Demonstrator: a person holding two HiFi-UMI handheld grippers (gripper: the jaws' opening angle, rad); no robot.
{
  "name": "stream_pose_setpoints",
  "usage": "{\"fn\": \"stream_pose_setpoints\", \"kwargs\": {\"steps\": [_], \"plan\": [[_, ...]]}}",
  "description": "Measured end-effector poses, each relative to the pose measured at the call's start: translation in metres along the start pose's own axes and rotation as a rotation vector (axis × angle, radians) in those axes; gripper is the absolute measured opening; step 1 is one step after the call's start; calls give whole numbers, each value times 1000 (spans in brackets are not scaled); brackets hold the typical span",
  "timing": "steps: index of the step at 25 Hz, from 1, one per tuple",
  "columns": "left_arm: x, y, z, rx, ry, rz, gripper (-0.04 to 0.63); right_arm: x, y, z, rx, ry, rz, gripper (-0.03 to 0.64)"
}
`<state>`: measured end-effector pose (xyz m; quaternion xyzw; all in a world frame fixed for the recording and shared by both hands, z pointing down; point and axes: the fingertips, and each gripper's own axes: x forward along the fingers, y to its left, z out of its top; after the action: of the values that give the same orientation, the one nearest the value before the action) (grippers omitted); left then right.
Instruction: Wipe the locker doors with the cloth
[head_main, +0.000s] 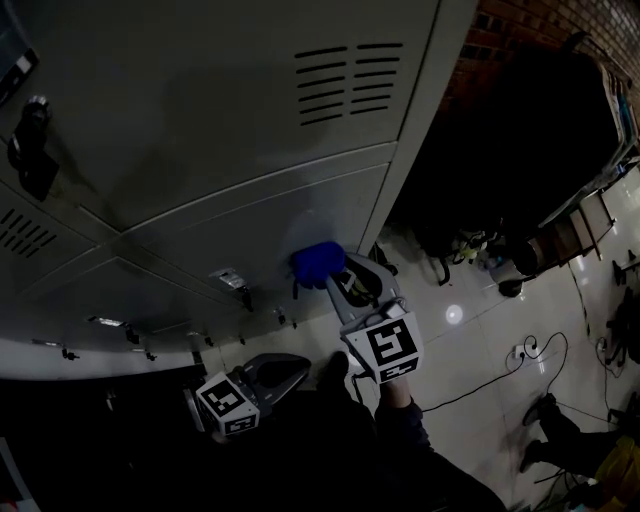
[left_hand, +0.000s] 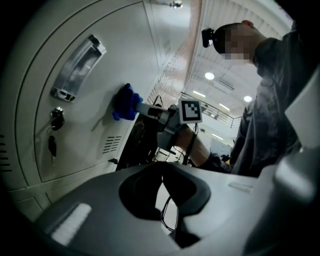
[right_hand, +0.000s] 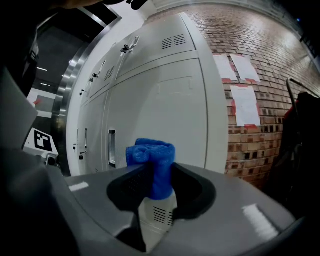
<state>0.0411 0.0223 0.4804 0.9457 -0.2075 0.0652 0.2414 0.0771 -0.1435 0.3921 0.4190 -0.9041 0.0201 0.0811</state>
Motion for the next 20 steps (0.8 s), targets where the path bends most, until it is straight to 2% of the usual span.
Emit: {"fn": "stream_pose_setpoints", "kwargs": {"steps": [11,20], "plan": [[61,-10,5,-5,-31,23,0,-19,-48,-8,-44,6,25,123],[67,-12,3,-9,-44,26,0,-26,-66,-13,-46,9,-10,123]]}}
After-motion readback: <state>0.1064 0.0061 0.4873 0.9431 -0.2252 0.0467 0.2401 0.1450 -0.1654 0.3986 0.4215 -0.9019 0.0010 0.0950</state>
